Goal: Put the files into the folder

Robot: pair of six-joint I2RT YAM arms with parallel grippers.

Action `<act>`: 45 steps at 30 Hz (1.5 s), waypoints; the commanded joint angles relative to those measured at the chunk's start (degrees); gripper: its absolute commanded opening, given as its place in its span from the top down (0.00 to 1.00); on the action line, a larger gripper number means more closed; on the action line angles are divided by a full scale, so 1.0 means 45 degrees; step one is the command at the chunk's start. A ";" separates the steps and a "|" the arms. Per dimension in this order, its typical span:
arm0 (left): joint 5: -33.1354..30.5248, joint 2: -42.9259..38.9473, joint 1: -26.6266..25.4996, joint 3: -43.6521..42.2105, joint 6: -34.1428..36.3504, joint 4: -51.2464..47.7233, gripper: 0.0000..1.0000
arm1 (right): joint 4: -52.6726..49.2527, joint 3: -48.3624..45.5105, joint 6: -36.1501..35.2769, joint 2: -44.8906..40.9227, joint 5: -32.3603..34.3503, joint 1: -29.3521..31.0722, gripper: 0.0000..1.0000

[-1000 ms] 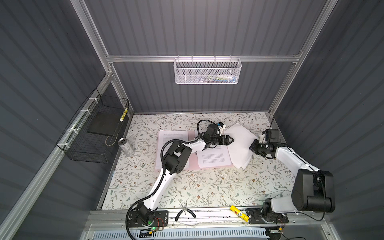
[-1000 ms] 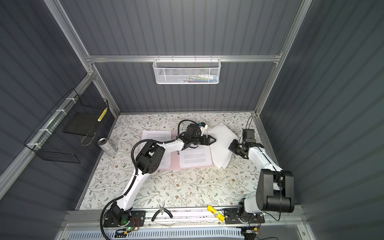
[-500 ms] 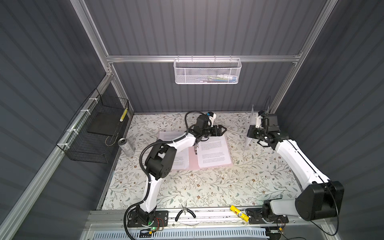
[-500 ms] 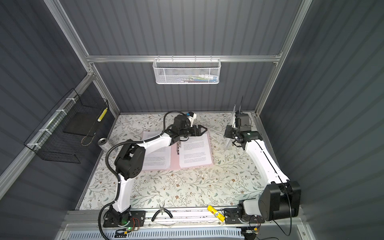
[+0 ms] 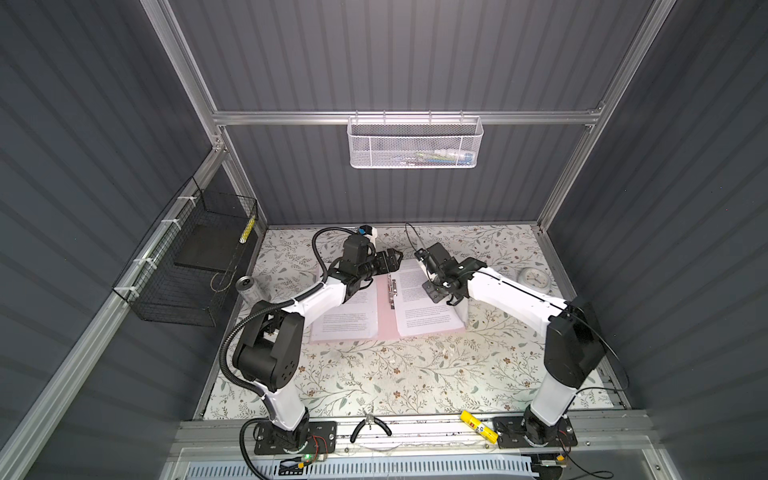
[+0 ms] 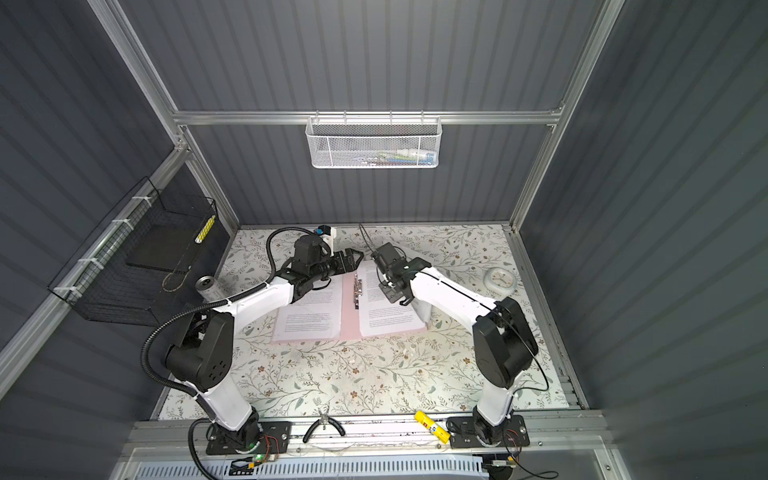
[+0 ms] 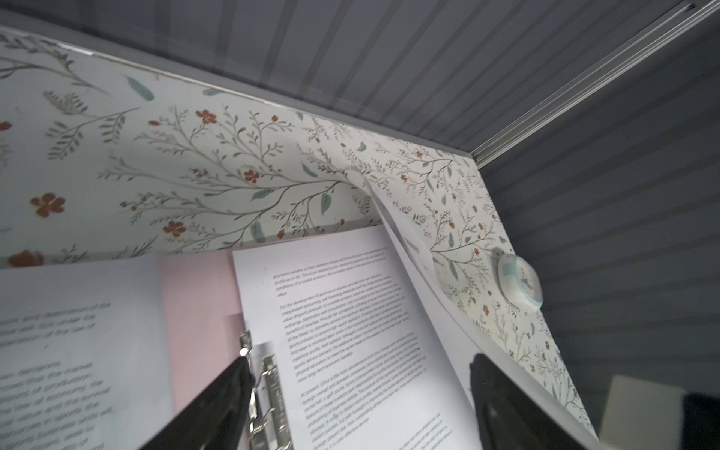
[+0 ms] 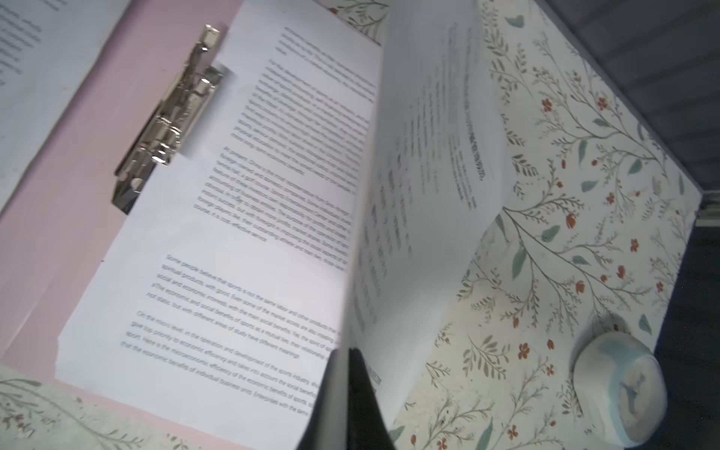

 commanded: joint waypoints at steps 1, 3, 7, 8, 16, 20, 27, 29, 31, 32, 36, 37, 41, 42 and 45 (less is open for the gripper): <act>-0.0322 -0.0527 0.0138 -0.0509 0.0391 -0.0127 0.11 | -0.0613 0.0892 -0.0059 0.0632 -0.0055 0.0807 1.00; -0.0336 -0.0578 0.0191 -0.0714 0.0391 -0.0122 0.11 | -0.0768 0.1304 -0.0030 0.1325 -0.0046 0.1447 1.00; -0.0286 -0.0616 0.0317 -0.0974 0.0466 -0.0254 0.11 | -0.1220 0.1480 0.0384 0.2031 0.0217 0.1990 0.66; -0.0306 -0.0591 0.0365 -0.0996 0.0483 -0.0320 0.10 | -0.1213 0.1283 0.0528 0.1924 0.0098 0.1997 0.58; -0.0229 -0.0017 0.0752 -0.1131 0.0545 -0.0308 0.10 | -0.1477 0.0822 0.1023 0.0143 -0.0327 0.1622 0.29; -0.0132 0.0351 0.0836 -0.1025 0.0566 -0.0356 0.10 | -0.2055 0.0846 0.1244 -0.0692 -0.1527 0.0806 0.28; 0.0375 0.0882 0.0855 -0.0731 0.0527 -0.0474 0.11 | -0.1656 0.0020 0.1472 -0.2137 -0.3986 -0.0940 0.29; 0.0612 0.0939 0.0857 -0.0742 0.0488 -0.0523 0.11 | -0.1076 -0.0246 0.1933 -0.2071 -0.5232 -0.2039 0.33; 0.0730 0.0964 0.0855 -0.0829 0.0488 -0.0523 0.11 | -0.0715 -0.0241 0.2381 -0.1665 -0.6583 -0.3146 0.41; 0.0788 0.0993 0.0857 -0.0877 0.0459 -0.0476 0.11 | -0.0372 -0.0302 0.2538 -0.1465 -0.7199 -0.3623 0.46; 0.1152 0.1264 0.0844 -0.0828 0.0396 -0.0330 0.14 | 0.0780 -0.0404 0.2853 -0.0582 -0.9205 -0.4801 0.61; 0.1248 0.1369 0.0850 -0.0787 0.0390 -0.0312 0.15 | 0.0820 -0.0322 0.2832 -0.0317 -0.9359 -0.4922 0.61; 0.1526 0.1711 0.0850 -0.0643 0.0352 -0.0288 0.16 | 0.0743 0.0012 0.2656 0.0669 -0.9669 -0.5202 0.59; 0.1549 0.1775 0.0840 -0.0630 0.0334 -0.0254 0.16 | 0.0830 -0.0031 0.2670 0.0797 -0.9823 -0.5250 0.59; 0.1974 0.1951 0.0845 -0.0570 0.0235 -0.0162 0.16 | 0.1147 -0.0168 0.2744 0.1245 -1.0128 -0.5387 0.59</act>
